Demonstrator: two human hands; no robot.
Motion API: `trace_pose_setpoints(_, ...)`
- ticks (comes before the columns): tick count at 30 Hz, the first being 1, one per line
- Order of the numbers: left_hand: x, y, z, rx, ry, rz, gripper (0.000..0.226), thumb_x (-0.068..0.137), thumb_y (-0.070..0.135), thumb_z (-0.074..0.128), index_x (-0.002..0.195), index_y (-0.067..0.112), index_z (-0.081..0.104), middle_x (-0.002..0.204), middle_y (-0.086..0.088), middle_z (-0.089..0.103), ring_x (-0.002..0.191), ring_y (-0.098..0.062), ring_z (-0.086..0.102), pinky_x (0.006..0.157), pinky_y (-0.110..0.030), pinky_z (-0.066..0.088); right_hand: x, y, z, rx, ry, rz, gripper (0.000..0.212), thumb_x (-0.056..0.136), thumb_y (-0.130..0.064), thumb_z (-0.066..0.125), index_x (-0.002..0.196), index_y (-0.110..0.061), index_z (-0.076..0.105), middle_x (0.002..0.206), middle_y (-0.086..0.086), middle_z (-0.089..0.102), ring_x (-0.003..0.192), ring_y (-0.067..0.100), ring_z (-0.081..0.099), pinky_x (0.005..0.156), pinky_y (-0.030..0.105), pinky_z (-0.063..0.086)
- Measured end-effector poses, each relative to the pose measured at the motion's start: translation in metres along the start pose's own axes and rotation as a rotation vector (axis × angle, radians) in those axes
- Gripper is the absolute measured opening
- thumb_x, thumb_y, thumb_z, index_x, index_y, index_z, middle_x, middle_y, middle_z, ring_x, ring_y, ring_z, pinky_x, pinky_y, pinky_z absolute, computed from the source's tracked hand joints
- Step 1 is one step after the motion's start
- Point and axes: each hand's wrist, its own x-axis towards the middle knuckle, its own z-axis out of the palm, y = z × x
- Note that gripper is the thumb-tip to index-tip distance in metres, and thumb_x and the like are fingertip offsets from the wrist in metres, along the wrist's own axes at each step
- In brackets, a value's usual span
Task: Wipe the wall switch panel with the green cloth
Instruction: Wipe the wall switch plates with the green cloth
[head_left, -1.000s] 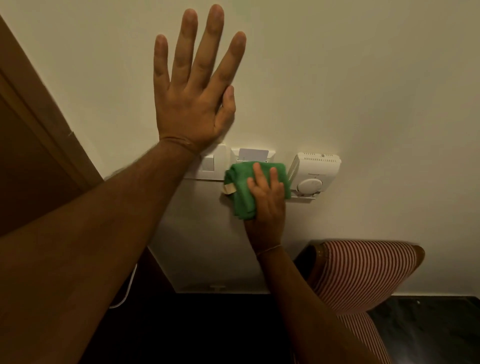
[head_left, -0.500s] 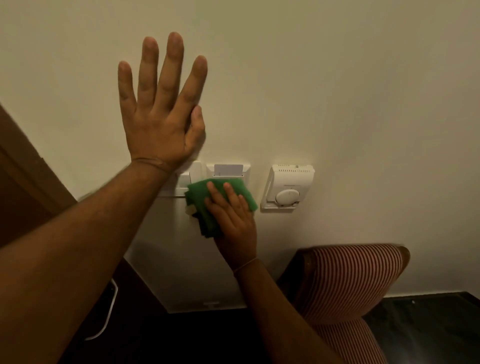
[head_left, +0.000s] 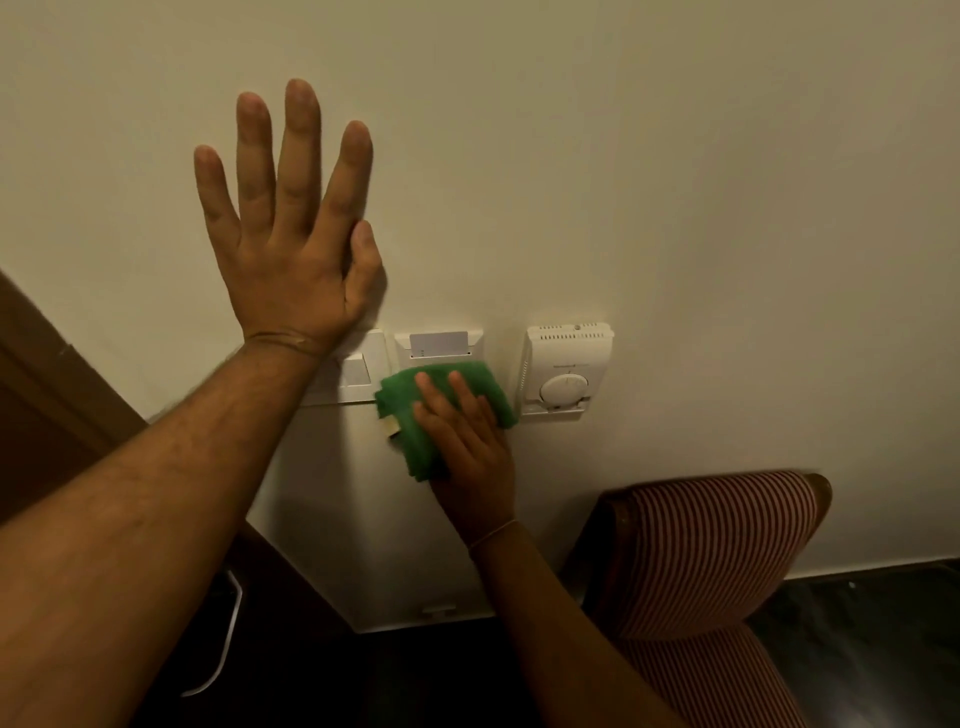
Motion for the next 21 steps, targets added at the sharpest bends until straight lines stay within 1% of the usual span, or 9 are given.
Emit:
trace_pose_setpoints(2, 0.002, 0.003, -0.003, 0.006, 0.007, 0.001, 0.061, 0.115, 0.033, 0.036, 0.172, 0.012, 0.04, 0.169, -0.034, 0.045, 0.157, -0.055, 0.03, 0.139, -0.044, -0.013, -0.009, 0.01, -0.008, 0.013, 0.008, 0.077, 0.052, 0.09, -0.019, 0.083, 0.136, -0.016, 0.058, 0.156, 0.005, 0.054, 0.163, 0.019, 0.023, 0.131, 0.045, 0.029)
trace_pose_setpoints(4, 0.004, 0.004, -0.004, 0.004, -0.003, -0.001, 0.059, 0.115, 0.033, 0.036, 0.17, 0.014, 0.04, 0.167, -0.036, 0.046, 0.156, -0.056, 0.03, 0.138, -0.044, -0.014, -0.012, 0.012, -0.01, 0.019, -0.003, 0.092, 0.048, 0.093, -0.022, 0.077, 0.135, -0.015, 0.057, 0.154, 0.006, 0.055, 0.163, 0.018, 0.019, 0.129, 0.049, 0.032)
trace_pose_setpoints(6, 0.006, 0.005, -0.005, -0.008, -0.022, -0.013, 0.059, 0.115, 0.034, 0.034, 0.171, 0.015, 0.039, 0.168, -0.036, 0.045, 0.156, -0.057, 0.03, 0.138, -0.044, -0.014, -0.011, 0.01, -0.012, 0.039, -0.006, 0.089, 0.04, 0.096, -0.025, 0.074, 0.131, -0.013, 0.06, 0.152, 0.008, 0.058, 0.162, 0.02, 0.023, 0.129, 0.048, 0.033)
trace_pose_setpoints(9, 0.007, 0.005, -0.012, -0.006, -0.041, -0.002, 0.061, 0.117, 0.035, 0.034, 0.173, 0.012, 0.039, 0.172, -0.034, 0.041, 0.159, -0.057, 0.029, 0.139, -0.045, -0.013, -0.012, 0.007, -0.025, 0.081, -0.056, 0.094, 0.036, 0.092, -0.015, 0.082, 0.125, -0.006, 0.071, 0.15, 0.01, 0.06, 0.155, 0.026, 0.035, 0.128, 0.048, 0.035)
trace_pose_setpoints(11, 0.009, 0.004, -0.015, -0.025, -0.064, 0.01, 0.062, 0.118, 0.034, 0.035, 0.175, 0.01, 0.038, 0.173, -0.034, 0.039, 0.159, -0.059, 0.03, 0.139, -0.045, -0.015, -0.023, 0.005, -0.041, 0.103, -0.111, 0.1, 0.045, 0.084, -0.004, 0.089, 0.126, -0.005, 0.071, 0.151, 0.012, 0.06, 0.152, 0.028, 0.039, 0.129, 0.046, 0.033)
trace_pose_setpoints(13, 0.009, 0.005, -0.019, -0.041, -0.09, 0.0, 0.063, 0.12, 0.034, 0.035, 0.178, 0.011, 0.034, 0.176, -0.032, 0.035, 0.163, -0.058, 0.027, 0.139, -0.045, -0.015, -0.045, 0.004, -0.061, 0.132, -0.15, 0.104, 0.06, 0.08, 0.0, 0.091, 0.132, -0.01, 0.063, 0.153, 0.01, 0.056, 0.153, 0.029, 0.038, 0.132, 0.041, 0.025)
trace_pose_setpoints(15, -0.005, 0.011, -0.027, -0.07, -0.136, -0.054, 0.066, 0.121, 0.035, 0.037, 0.182, 0.013, 0.023, 0.181, -0.03, 0.027, 0.172, -0.046, 0.013, 0.139, -0.045, -0.015, -0.078, 0.01, -0.082, 0.147, -0.207, 0.113, 0.064, 0.082, -0.001, 0.09, 0.136, -0.013, 0.058, 0.157, 0.008, 0.053, 0.157, 0.029, 0.036, 0.132, 0.041, 0.025)
trace_pose_setpoints(18, -0.064, 0.04, -0.049, -0.139, -0.256, -0.213, 0.071, 0.122, 0.042, 0.033, 0.185, 0.022, 0.005, 0.189, -0.018, 0.003, 0.174, -0.025, -0.008, 0.14, -0.046, -0.014, -0.137, 0.027, -0.108, 0.146, -0.317, 0.16, 0.045, 0.093, -0.006, 0.074, 0.136, -0.012, 0.064, 0.16, 0.005, 0.052, 0.161, 0.019, 0.03, 0.131, 0.041, 0.028)
trace_pose_setpoints(21, -0.155, 0.09, -0.08, -0.193, -0.468, -0.269, 0.079, 0.119, 0.043, 0.034, 0.183, 0.03, -0.009, 0.188, -0.001, -0.017, 0.175, -0.021, -0.015, 0.141, -0.045, -0.014, -0.186, 0.045, -0.13, 0.135, -0.442, 0.269, 0.059, 0.087, 0.0, 0.077, 0.142, -0.012, 0.06, 0.164, 0.003, 0.046, 0.162, 0.016, 0.025, 0.133, 0.036, 0.023)
